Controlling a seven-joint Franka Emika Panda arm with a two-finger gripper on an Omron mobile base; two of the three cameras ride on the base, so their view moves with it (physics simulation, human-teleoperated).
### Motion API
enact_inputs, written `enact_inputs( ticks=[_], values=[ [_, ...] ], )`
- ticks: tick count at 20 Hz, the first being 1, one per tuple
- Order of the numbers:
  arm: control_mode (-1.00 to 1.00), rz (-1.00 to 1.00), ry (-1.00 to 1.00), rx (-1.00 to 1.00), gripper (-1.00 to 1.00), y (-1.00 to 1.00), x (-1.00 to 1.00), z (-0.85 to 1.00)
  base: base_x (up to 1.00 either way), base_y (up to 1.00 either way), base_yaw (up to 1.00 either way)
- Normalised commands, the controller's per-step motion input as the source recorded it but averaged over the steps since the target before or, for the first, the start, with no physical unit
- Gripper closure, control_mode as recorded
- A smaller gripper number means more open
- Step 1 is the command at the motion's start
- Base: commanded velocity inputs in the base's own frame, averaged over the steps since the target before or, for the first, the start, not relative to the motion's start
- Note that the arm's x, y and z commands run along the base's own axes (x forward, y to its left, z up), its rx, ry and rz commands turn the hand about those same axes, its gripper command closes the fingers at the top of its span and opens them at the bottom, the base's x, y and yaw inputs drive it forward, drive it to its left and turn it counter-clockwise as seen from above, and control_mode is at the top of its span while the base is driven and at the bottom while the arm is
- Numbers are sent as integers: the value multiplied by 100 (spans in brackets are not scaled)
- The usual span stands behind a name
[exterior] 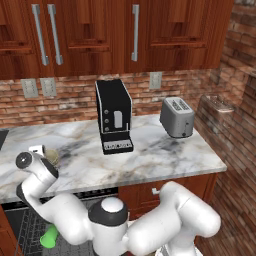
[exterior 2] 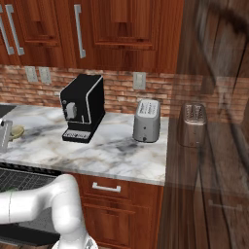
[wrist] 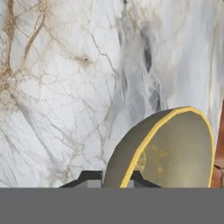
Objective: Pick up the cup and bowl from the counter, place them in the dishwasher, and close the dishwasher door.
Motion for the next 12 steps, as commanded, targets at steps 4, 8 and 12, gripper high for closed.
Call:
enact_inputs(
  ticks=[4,8,12],
  values=[
    [-100,0,0,0,100,0,-13,-27,0,0,0],
    [-100,0,-2,0,100,0,-38,-5,0,0,0],
    [-100,0,-7,0,100,0,-65,0,0,0,0]
  ],
)
